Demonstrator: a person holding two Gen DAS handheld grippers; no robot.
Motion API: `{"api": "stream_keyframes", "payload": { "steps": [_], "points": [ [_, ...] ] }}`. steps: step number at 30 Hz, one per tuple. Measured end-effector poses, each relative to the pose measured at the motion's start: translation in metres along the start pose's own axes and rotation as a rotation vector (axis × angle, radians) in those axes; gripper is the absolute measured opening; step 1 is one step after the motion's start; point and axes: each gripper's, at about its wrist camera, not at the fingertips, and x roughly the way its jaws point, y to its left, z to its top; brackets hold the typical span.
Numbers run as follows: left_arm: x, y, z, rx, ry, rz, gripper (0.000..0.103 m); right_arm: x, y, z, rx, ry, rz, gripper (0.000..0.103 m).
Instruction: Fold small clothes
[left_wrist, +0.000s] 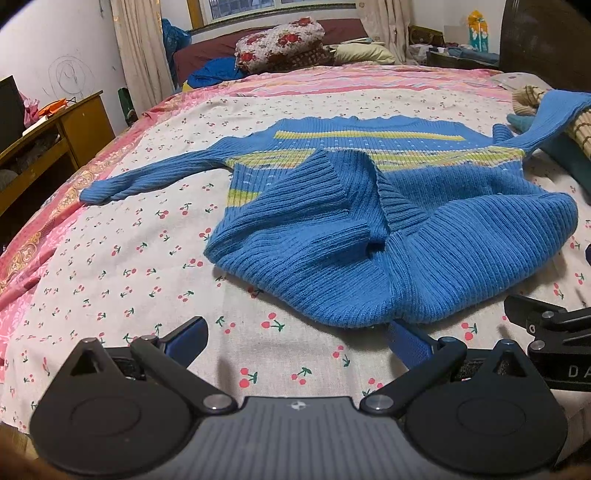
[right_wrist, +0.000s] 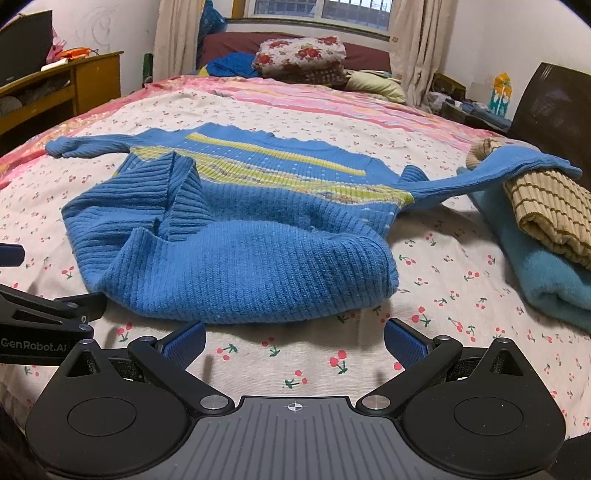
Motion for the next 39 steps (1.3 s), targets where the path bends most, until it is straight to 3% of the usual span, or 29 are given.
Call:
{"api": "stream_keyframes", "payload": {
  "steps": [39],
  "points": [
    [-0.0023, -0.0052, -0.0029, 0.032, -0.004, 0.013, 0.103, 0.0019, 0.0067, -0.0020, -0.037, 0.003, -0.018, 0.102]
  ]
}}
